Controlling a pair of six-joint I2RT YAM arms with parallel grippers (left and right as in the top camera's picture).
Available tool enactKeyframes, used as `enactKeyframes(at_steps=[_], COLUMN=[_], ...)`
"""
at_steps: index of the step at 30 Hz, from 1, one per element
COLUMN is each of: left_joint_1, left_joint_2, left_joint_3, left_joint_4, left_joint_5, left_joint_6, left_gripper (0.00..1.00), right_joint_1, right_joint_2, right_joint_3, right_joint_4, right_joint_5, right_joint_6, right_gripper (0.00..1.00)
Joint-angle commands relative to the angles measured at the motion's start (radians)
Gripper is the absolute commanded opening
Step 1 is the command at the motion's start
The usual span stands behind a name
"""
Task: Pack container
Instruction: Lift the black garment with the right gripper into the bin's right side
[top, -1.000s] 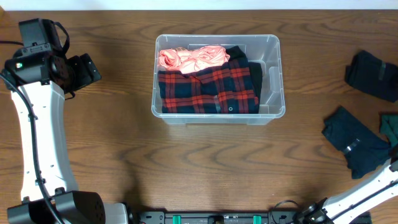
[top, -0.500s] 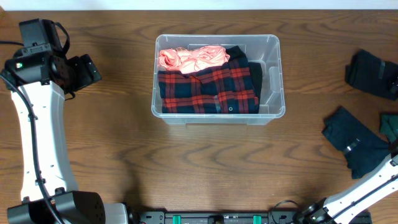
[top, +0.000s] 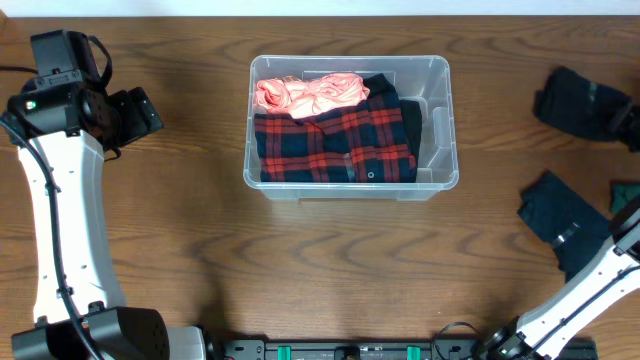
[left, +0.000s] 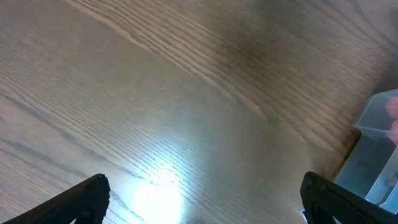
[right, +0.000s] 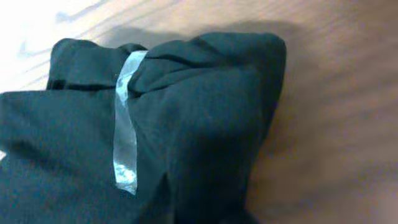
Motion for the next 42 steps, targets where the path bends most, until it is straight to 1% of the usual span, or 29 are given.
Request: enactKeyframes(at_steps=[1, 5, 9, 11, 15, 20, 27, 30, 36, 42], left_joint_1=[0.005, 0.005, 0.005, 0.005, 0.005, 0.005, 0.005, 0.005, 0.005, 0.005], left_joint_2=[0.002, 0.002, 0.002, 0.002, 0.002, 0.002, 0.002, 0.002, 0.002, 0.002], left_joint_3=[-0.001, -0.001, -0.001, -0.001, -0.001, -0.001, -0.001, -0.001, -0.001, -0.001], left_joint_4=[-0.003, -0.004, -0.018, -0.021, -0.02, -0.02, -0.011, -0.01, -0.009, 0.002], left_joint_5=[-0.001, -0.001, -0.001, -0.001, -0.001, -0.001, -0.001, -0.001, -0.001, -0.001], left_joint_6=[-0.014, -0.016, -0.017, -0.017, -0.017, -0.017, -0.017, -0.017, -0.017, -0.017], left_gripper=[0.98, 0.98, 0.98, 0.98, 0.98, 0.98, 0.98, 0.98, 0.98, 0.98], right_joint_1=[0.037, 0.045, 0.052, 0.056, 0.067, 0.091, 0.194, 0.256, 0.399, 0.541], right_joint_2=[0.036, 0.014, -0.051, -0.101, -0.216, -0.362, -0.554, -0.591, -0.584, -0.536], right_joint_3=[-0.008, -0.006, -0.006, -0.006, -0.006, -0.006, -0.006, -0.006, -0.007, -0.009], right_joint_4=[-0.028, -0.064, -0.107, -0.12, -0.122, -0.122, -0.121, -0.127, -0.163, -0.229], right_joint_5=[-0.024, -0.116, -0.178, -0.246, -0.374, -0.439, -0.45, -0.448, -0.398, -0.299], right_joint_6=[0.04, 0.043, 0.057, 0.058, 0.128, 0.188, 0.238, 0.259, 0.265, 0.21], right_gripper=[0.01, 0.01, 0.01, 0.01, 0.01, 0.01, 0.01, 0.01, 0.01, 0.01])
